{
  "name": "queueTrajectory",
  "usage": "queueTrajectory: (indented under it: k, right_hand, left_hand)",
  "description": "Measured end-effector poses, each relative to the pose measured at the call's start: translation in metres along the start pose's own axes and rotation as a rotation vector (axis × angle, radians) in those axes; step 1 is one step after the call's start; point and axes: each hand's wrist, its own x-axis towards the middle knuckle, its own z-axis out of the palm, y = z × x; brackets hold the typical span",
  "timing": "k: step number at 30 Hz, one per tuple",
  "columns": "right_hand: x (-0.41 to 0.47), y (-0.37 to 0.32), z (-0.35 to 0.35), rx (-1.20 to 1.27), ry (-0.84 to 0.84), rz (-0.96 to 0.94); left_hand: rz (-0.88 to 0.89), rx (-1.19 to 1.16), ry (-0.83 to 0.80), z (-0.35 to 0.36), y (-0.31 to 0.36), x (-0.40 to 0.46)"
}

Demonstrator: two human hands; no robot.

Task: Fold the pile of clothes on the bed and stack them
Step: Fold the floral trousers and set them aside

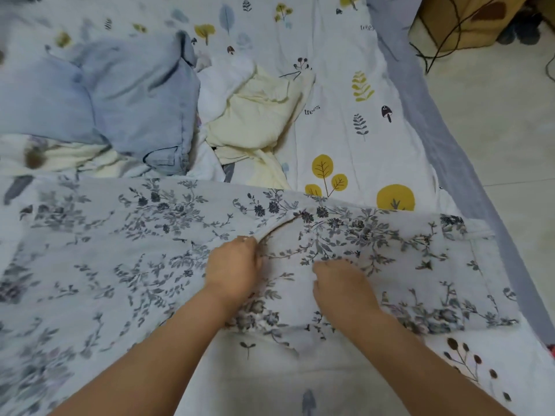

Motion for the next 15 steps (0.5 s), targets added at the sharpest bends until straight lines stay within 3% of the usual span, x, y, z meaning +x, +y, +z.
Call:
queueTrajectory:
  k: [7,15]
  right_hand:
    - [0.010,-0.099,0.019,-0.042,-0.013,-0.139]
    - [0.026,-0.215,0.070,-0.067,-0.019,-0.115]
  left_hand:
    - [-0.182,0.199,-0.169,0.000,-0.104,-0.047]
    - [-0.038,0.176,-0.286,0.021,-0.195,-0.084]
